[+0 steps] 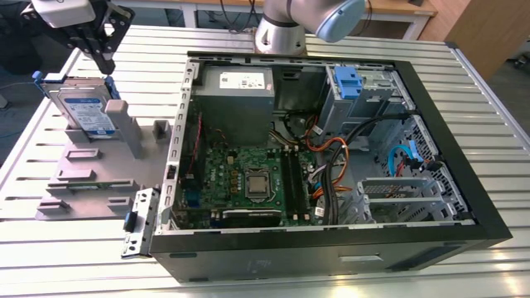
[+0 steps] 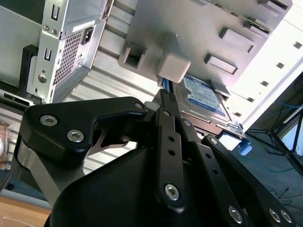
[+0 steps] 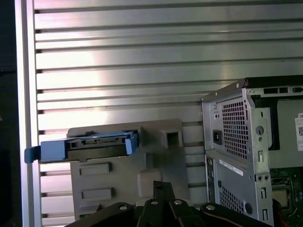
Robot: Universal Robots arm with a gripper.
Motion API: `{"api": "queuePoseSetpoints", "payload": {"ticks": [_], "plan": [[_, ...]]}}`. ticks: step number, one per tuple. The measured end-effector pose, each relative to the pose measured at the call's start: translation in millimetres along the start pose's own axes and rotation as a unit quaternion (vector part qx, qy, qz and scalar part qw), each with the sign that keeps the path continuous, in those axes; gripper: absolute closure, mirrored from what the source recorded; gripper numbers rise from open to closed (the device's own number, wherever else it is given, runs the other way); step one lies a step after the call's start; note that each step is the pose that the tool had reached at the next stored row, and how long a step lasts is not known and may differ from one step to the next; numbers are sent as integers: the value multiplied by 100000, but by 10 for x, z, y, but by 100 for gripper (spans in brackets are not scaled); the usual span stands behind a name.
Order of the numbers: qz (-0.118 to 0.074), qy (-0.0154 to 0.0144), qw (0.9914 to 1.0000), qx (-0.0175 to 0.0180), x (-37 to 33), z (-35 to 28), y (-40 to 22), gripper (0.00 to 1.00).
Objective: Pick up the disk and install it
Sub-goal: 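Reach for the disk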
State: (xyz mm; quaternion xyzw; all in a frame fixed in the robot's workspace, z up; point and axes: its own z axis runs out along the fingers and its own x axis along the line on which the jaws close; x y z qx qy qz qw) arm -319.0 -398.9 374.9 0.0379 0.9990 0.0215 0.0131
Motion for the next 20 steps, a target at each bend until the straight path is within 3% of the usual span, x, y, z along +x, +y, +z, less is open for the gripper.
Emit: {"api": "queuePoseSetpoints", "payload": {"ticks": [20], "plan": [[1,3,100000,1,47,-2,-3,89]]}}
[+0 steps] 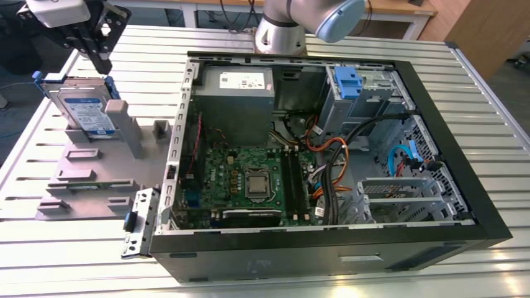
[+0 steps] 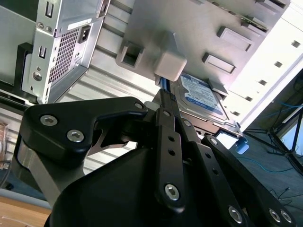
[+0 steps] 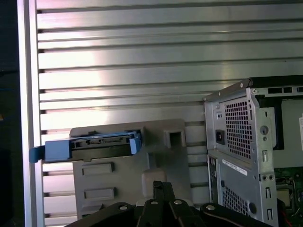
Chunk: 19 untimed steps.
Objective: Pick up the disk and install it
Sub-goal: 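Reach for the disk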
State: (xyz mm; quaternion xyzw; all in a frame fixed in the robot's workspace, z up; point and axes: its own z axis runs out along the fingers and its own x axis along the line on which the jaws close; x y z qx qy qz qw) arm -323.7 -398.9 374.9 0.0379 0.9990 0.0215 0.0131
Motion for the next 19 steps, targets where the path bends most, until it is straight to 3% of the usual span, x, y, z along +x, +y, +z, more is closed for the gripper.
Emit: {"api": "queuePoseSetpoints", "payload": {"ticks": [19], "plan": [[0,1,100000,9,42,-1,-3,89]]}}
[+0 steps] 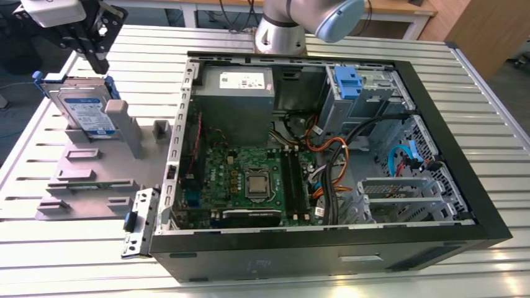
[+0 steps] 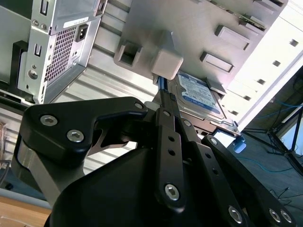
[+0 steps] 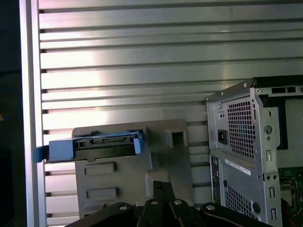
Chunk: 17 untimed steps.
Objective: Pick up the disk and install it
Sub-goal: 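Reach for the disk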
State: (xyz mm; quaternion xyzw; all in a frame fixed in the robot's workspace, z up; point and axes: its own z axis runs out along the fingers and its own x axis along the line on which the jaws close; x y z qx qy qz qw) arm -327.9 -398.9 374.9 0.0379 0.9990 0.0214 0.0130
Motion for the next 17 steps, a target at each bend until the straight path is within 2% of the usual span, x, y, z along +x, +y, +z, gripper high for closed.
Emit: {"api": "queuePoseSetpoints", "payload": {"ticks": [17], "plan": [[-1,-2,100000,19,43,-1,-3,89]]}}
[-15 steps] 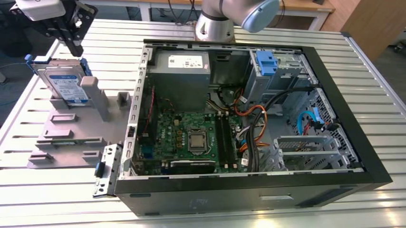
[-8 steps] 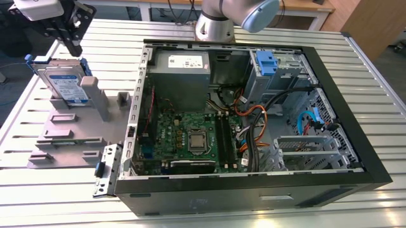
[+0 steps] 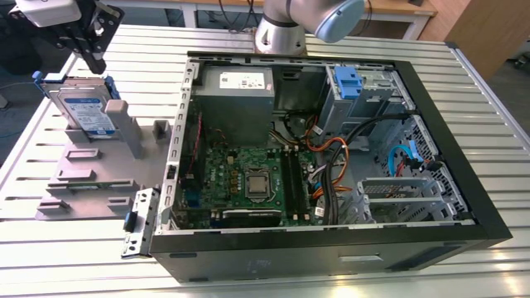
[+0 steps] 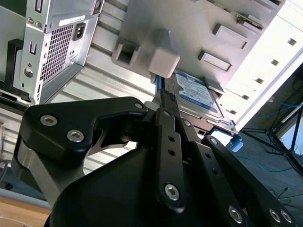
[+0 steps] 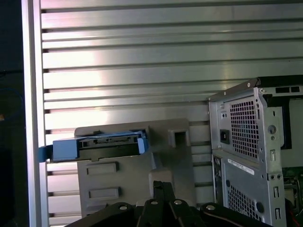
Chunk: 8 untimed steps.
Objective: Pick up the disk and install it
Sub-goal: 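Reach for the disk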
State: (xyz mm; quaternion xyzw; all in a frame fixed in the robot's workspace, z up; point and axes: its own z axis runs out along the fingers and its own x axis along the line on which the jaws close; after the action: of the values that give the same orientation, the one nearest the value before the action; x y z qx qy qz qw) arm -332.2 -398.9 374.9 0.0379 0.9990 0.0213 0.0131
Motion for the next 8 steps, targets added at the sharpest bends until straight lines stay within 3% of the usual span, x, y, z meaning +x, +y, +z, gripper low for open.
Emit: {"api": "queuePoseSetpoints", "payload": {"ticks": [8], "plan": [[1,-4,100000,2,23,-1,-2,89]]}}
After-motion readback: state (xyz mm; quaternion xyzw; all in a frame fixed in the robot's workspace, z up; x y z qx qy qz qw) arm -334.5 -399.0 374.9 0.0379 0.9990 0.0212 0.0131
